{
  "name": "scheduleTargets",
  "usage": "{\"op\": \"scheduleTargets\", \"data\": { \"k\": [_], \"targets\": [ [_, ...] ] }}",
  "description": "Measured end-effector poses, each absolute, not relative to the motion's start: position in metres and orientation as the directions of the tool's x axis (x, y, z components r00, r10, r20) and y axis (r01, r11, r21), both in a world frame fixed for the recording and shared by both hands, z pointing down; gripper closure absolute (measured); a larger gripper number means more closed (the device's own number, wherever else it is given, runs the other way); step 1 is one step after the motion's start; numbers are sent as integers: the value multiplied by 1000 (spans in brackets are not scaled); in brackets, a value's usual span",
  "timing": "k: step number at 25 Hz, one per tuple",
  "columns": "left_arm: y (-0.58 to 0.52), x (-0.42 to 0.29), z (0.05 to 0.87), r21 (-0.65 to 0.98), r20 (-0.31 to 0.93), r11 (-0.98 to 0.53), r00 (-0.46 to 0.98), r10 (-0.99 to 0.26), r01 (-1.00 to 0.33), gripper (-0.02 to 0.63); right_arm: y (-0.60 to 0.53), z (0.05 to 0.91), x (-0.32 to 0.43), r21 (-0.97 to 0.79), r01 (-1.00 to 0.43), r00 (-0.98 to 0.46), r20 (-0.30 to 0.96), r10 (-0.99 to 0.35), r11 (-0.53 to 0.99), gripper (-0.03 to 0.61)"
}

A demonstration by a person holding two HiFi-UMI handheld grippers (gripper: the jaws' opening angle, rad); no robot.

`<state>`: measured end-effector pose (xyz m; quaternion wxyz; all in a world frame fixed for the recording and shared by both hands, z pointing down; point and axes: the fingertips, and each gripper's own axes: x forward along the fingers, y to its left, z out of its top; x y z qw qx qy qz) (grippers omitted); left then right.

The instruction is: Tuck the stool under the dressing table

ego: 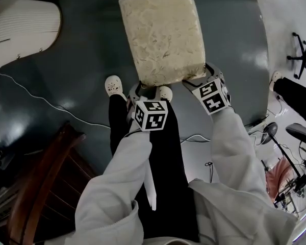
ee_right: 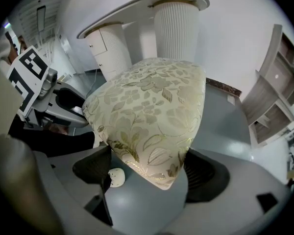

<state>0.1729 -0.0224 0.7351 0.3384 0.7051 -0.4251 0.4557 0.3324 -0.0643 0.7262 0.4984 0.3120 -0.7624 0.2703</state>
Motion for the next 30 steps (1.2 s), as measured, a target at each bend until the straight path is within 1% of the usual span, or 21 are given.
{"op": "scheduleTargets", "data": {
  "k": [5, 11, 17, 30],
  "targets": [
    [-28, 162, 736, 84, 931, -351, 199, -305, -932, 367, -79, 727, 319, -96, -706, -317, 929, -192, 702, 77],
    [-36, 128, 735, 72, 935, -284, 164, -314, -956, 367, -97, 727, 281, -98, -657, -339, 924, -176, 748, 75],
    [-41, 82, 737, 72, 940, -236, 145, -309, -969, 367, -108, 729, 232, -105, -628, -349, 923, -159, 771, 75],
    [-40, -34, 752, 86, 939, -211, 150, -310, -974, 367, -109, 743, 116, -108, -616, -342, 929, -140, 781, 72]
  ]
}}
